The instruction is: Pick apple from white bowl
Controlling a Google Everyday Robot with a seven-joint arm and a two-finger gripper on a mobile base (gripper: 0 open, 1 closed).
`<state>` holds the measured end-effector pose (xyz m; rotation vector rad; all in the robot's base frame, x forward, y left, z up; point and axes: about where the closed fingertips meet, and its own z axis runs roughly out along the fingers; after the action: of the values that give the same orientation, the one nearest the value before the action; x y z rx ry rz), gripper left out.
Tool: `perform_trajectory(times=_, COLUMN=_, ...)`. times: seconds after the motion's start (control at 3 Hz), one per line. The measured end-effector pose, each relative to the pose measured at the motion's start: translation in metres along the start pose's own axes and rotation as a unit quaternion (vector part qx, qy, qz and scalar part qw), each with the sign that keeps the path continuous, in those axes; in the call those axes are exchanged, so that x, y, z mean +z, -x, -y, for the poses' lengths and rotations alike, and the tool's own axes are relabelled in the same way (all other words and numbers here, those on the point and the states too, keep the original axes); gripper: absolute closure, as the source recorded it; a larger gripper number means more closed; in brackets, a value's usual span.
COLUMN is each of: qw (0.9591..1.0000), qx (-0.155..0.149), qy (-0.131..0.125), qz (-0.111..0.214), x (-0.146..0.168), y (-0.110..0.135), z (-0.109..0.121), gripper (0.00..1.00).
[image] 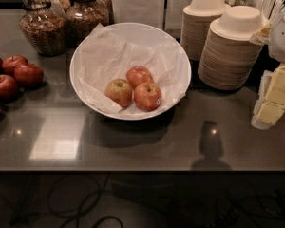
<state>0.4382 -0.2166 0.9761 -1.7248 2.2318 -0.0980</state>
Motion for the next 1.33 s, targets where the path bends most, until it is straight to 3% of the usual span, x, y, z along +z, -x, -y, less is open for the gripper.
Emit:
perform_trajectory(times=0.33, qw=1.0000, qx=-0.002, qy=-0.004, qz=0.009, x=0.001, y=0.004, z=0.002, gripper=0.00)
perform_trajectory(times=0.67, qw=0.9993, qx=-0.018, qy=0.003, qz=0.032, x=0.024, y=0.030, z=0.017, gripper=0.00)
perform_trajectory(times=1.0, qw=0.9993, qx=-0.018, qy=0.003, qz=0.032, x=0.024, y=0.030, z=0.017, gripper=0.00)
perform_trajectory(times=1.33, qw=0.9973, qx=-0.025, qy=0.014, qz=0.068, x=0.034, y=0.052, z=0.017, gripper=0.00)
